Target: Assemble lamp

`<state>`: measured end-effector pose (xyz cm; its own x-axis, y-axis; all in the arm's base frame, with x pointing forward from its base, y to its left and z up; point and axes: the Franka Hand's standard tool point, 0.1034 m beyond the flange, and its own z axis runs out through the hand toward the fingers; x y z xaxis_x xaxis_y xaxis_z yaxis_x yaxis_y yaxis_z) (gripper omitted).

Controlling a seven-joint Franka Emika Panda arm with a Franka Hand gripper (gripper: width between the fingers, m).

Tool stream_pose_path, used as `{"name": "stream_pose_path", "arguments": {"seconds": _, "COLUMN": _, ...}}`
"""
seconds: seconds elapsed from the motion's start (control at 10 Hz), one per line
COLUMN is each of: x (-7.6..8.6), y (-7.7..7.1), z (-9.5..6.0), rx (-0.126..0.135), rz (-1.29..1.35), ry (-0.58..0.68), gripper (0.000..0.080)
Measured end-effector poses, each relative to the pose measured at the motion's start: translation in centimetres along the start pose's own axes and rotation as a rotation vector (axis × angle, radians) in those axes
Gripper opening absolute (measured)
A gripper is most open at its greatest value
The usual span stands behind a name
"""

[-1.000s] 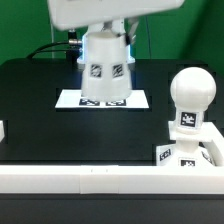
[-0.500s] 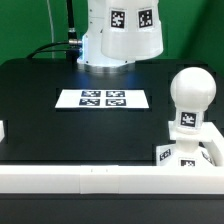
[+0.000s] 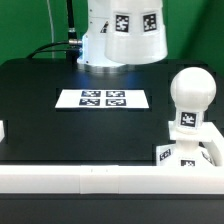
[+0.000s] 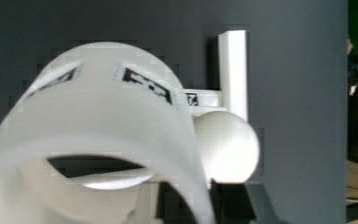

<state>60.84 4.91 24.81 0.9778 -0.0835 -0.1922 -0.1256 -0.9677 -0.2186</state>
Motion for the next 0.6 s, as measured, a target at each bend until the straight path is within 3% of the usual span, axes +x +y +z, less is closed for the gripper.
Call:
{"name": "stream_pose_path", "arguments": {"seconds": 0.3, "x": 2.9, "y": -3.3, "z": -0.1, "rx": 0.008, "rz": 0.038, "ry": 0.028, "gripper": 0.0044}}
{"name": "stream_pose_path", "arguments": {"seconds": 0.6, "x": 4.1, "y": -4.9, "z": 2.5, "rx": 0.005, "rz": 0.064, "ry": 0.031, "gripper": 0.0044}}
